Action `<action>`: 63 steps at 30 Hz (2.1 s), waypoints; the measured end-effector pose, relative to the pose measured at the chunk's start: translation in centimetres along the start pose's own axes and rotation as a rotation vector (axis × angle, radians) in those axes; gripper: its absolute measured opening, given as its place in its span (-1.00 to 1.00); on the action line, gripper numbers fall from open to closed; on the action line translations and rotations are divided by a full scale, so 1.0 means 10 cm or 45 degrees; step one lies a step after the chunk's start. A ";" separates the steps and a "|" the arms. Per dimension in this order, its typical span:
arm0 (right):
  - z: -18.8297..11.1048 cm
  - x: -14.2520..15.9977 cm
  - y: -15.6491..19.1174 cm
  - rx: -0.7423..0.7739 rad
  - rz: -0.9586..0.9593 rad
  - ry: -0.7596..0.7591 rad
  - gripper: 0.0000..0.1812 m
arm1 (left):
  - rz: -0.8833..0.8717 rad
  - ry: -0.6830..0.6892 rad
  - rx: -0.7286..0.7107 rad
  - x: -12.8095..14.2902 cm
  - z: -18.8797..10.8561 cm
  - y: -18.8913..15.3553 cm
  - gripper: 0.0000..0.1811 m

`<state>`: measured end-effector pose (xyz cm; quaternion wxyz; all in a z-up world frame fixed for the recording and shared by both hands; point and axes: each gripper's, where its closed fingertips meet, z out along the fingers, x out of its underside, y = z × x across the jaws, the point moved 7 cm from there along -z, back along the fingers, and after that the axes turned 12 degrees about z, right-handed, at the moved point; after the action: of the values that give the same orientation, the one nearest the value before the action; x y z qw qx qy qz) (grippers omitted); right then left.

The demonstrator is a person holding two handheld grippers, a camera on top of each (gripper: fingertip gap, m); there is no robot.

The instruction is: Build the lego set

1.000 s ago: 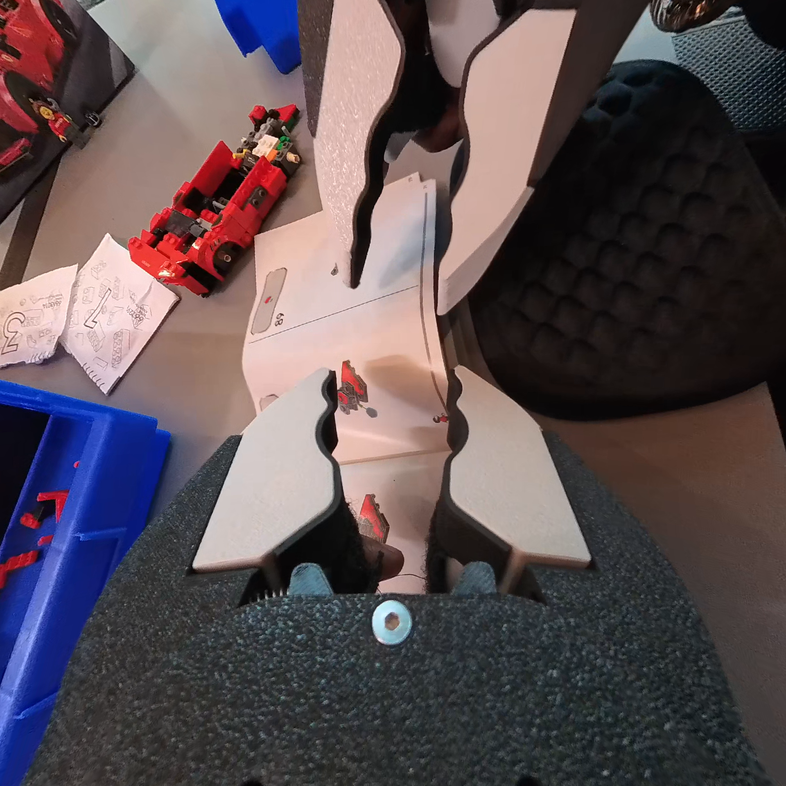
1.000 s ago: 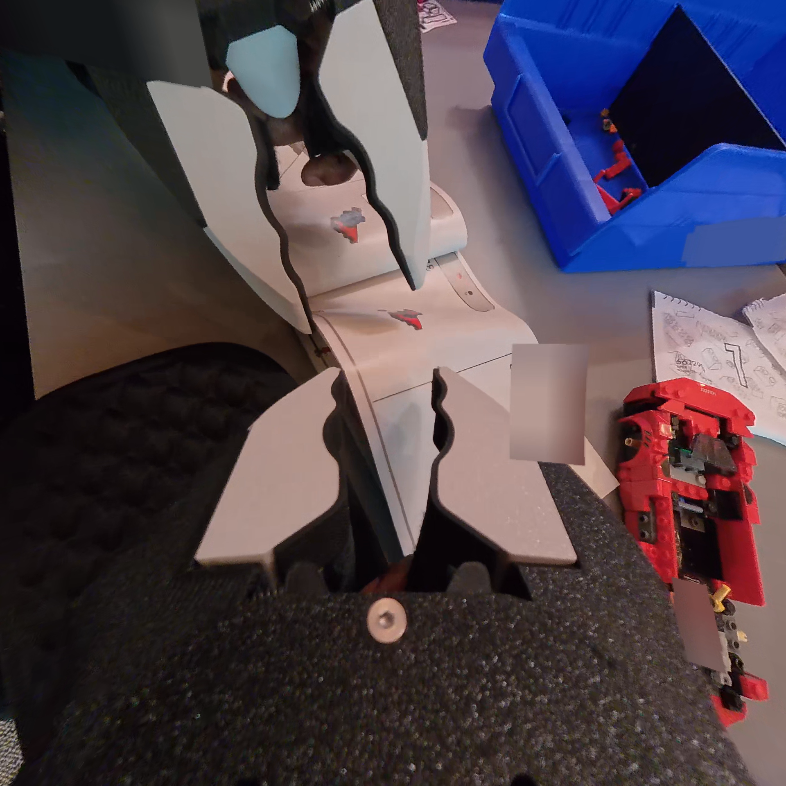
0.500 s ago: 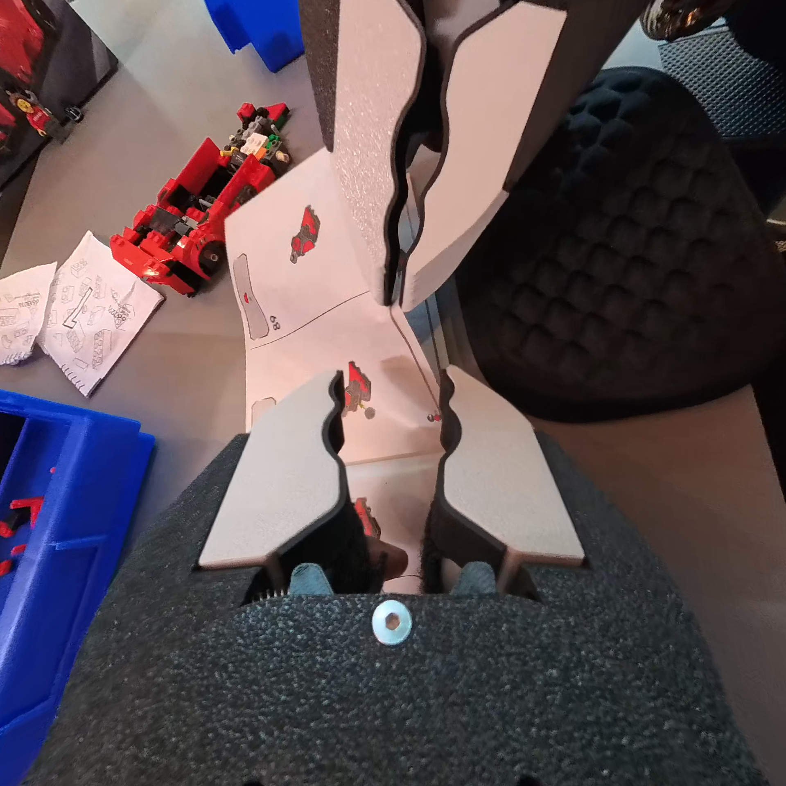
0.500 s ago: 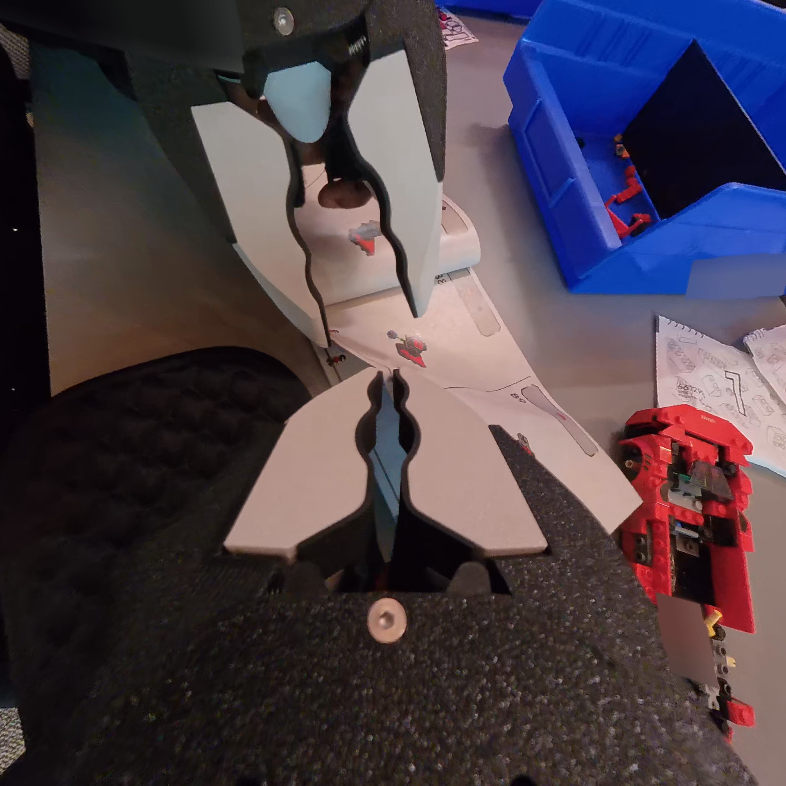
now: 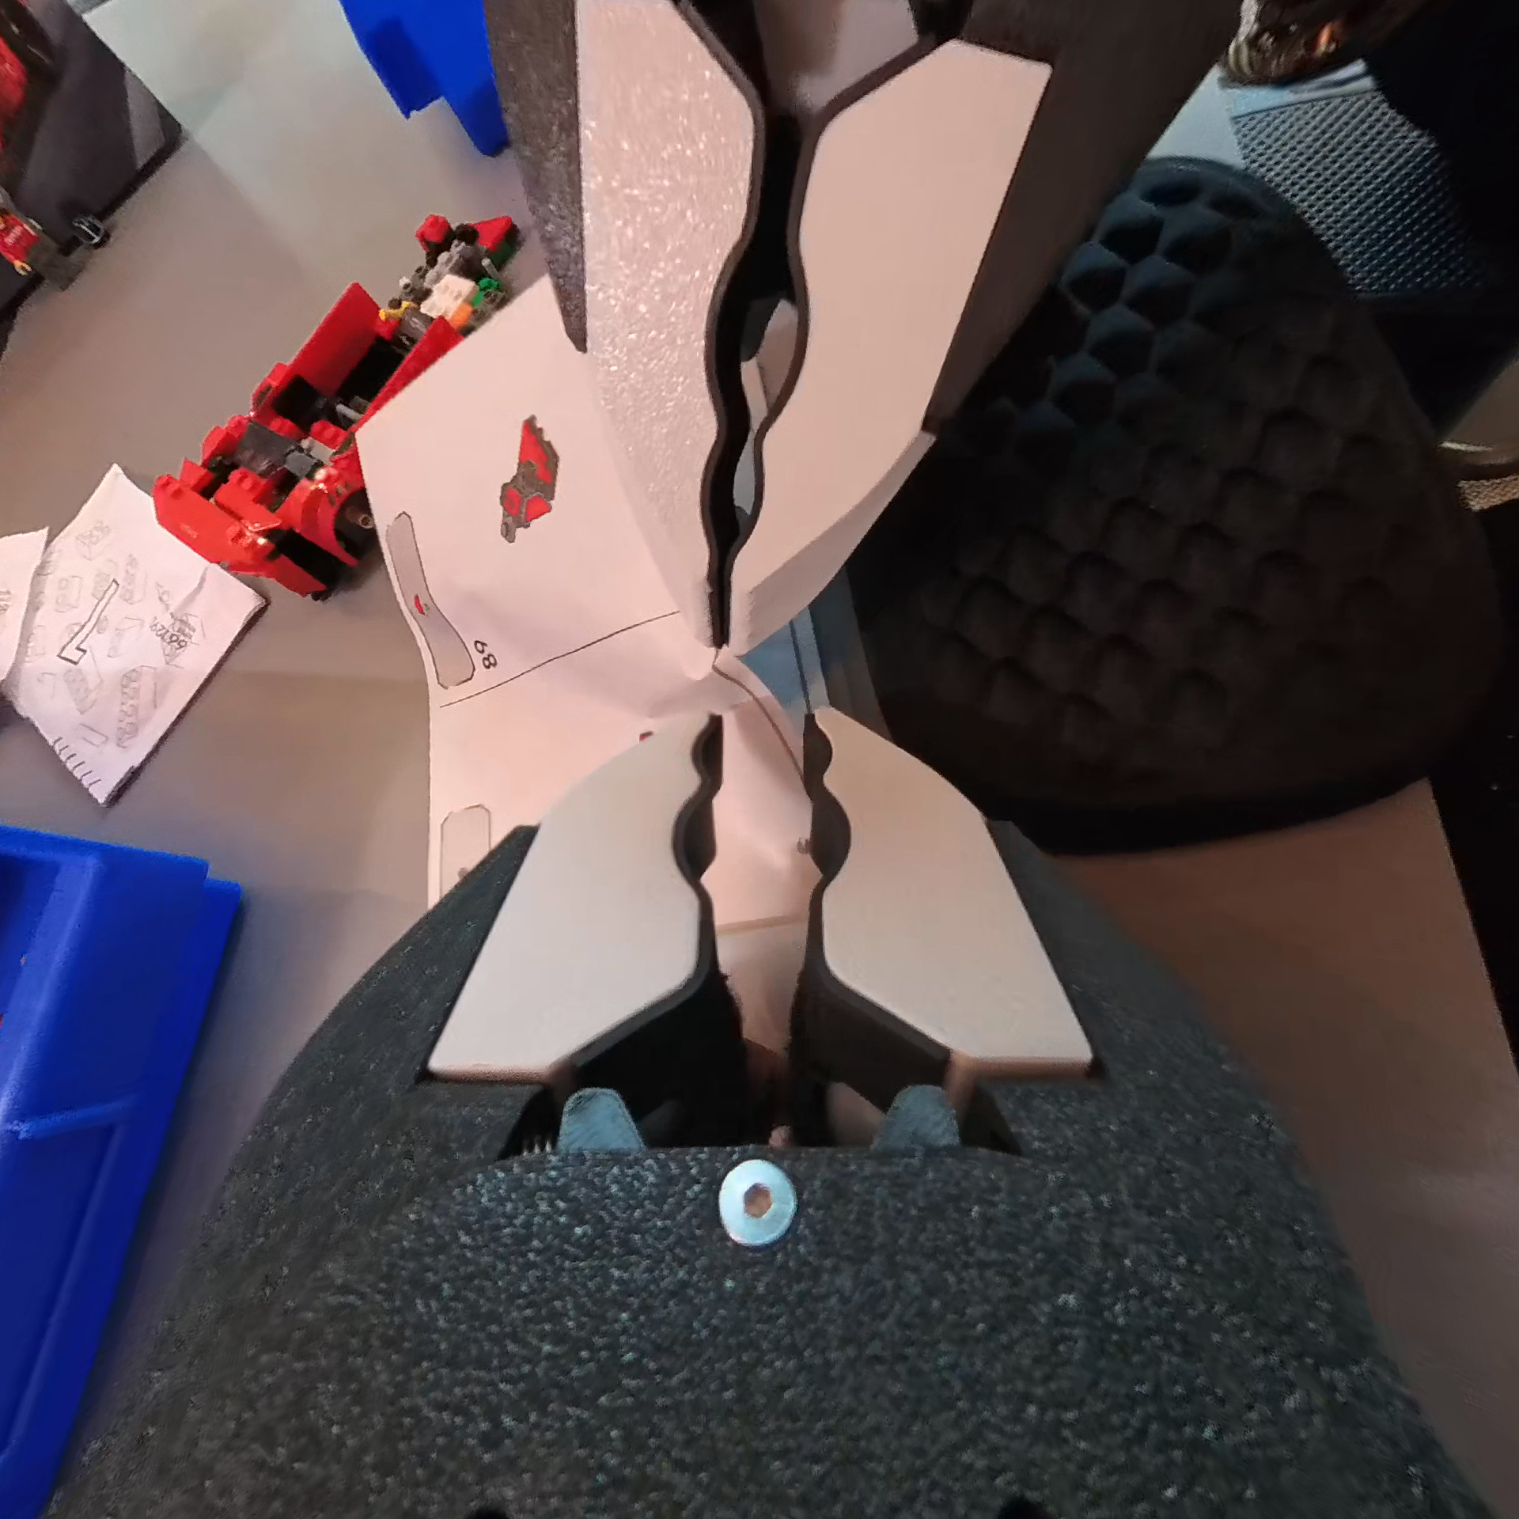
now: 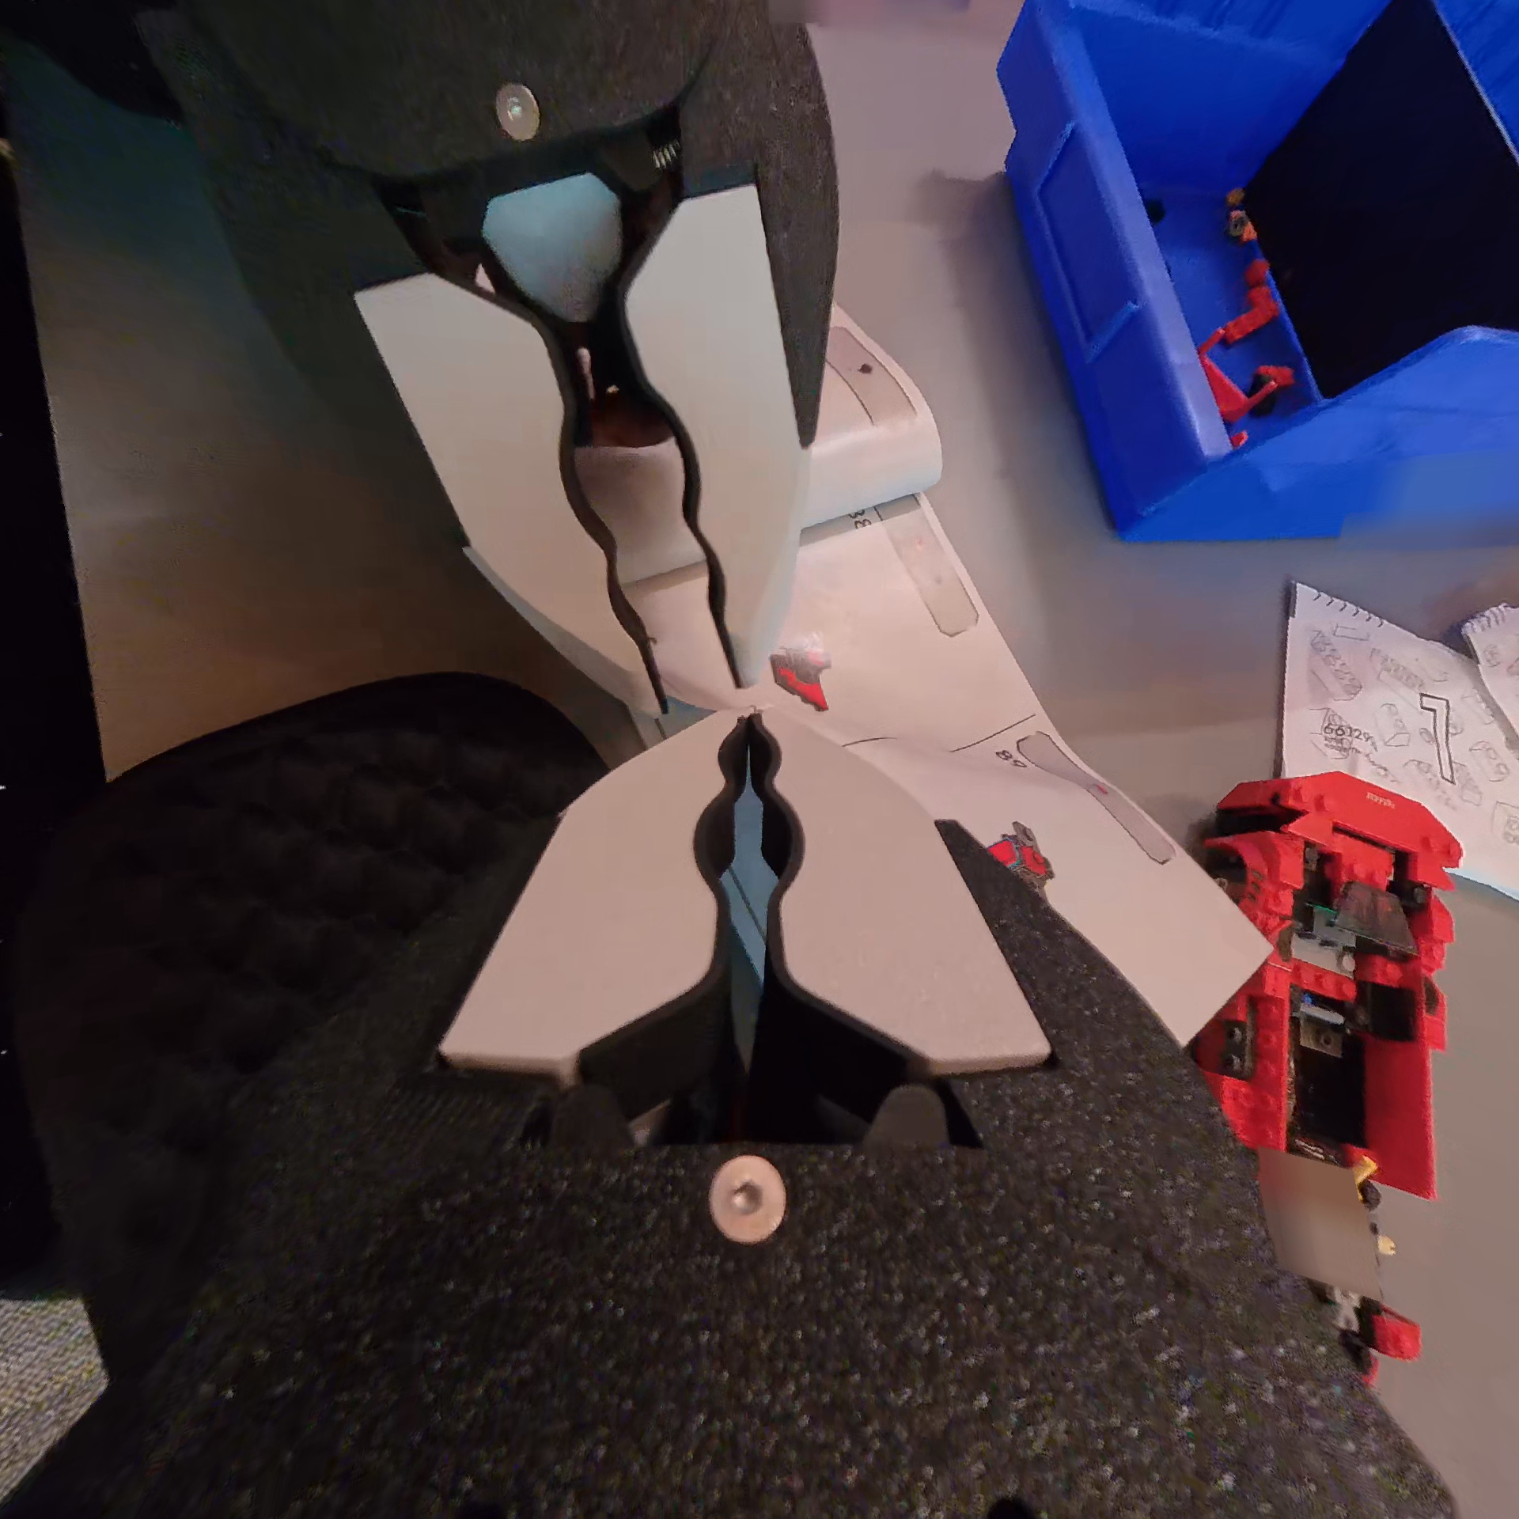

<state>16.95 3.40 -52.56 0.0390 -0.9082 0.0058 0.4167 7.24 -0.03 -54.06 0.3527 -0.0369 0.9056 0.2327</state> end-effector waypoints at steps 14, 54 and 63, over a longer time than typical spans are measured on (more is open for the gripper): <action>-0.02 0.02 0.02 0.013 -0.051 0.092 -1.00 | -0.301 -0.146 0.232 0.07 -0.04 0.05 -0.97; -0.08 0.24 -0.17 0.444 -0.226 0.145 -0.62 | -0.267 -0.124 0.199 0.11 -0.01 0.06 -1.00; -0.07 -0.37 0.13 0.642 -0.689 -0.396 -1.00 | -0.324 -0.300 -0.003 -0.01 -0.79 0.28 -0.91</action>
<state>15.06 1.95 -49.40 0.3692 -0.7651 -0.1375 0.5093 1.78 -1.05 -47.77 0.4831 -0.1240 0.8456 0.1901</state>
